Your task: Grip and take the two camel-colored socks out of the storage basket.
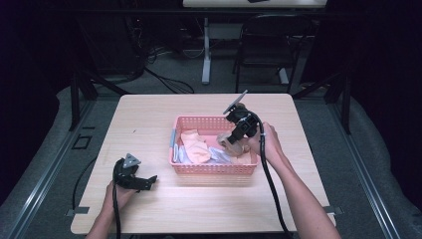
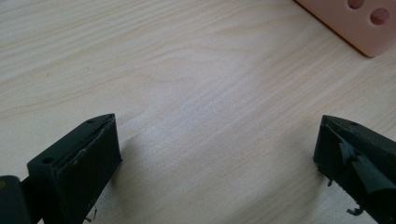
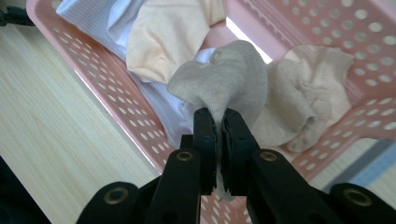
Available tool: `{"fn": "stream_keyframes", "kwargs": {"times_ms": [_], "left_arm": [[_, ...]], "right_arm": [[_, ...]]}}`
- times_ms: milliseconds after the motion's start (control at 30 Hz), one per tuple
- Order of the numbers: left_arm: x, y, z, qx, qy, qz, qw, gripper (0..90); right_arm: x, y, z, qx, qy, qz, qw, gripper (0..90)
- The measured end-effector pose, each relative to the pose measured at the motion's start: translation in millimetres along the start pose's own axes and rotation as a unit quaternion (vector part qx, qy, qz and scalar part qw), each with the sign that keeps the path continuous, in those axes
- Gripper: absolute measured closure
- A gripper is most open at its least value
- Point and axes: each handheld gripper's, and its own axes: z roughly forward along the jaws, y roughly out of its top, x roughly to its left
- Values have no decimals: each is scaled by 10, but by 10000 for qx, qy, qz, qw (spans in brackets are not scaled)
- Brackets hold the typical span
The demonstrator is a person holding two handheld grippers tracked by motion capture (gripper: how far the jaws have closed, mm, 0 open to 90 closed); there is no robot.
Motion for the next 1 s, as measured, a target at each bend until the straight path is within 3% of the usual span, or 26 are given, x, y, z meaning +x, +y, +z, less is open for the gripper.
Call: {"fn": "stream_keyframes", "kwargs": {"times_ms": [400,567,1000], "left_arm": [[-1,2,1,1,-18,39,10000,2],[-1,1,1,1,-16,46,10000,2],[-13,-13,-12,-9,-37,56,10000,3]], "right_arm": [[6,75,-391,12,-192,-54,9998,856],[1,122,-536,2,-145,-70,9999,856],[-57,154,-744,49,-92,-2,9999,853]]}}
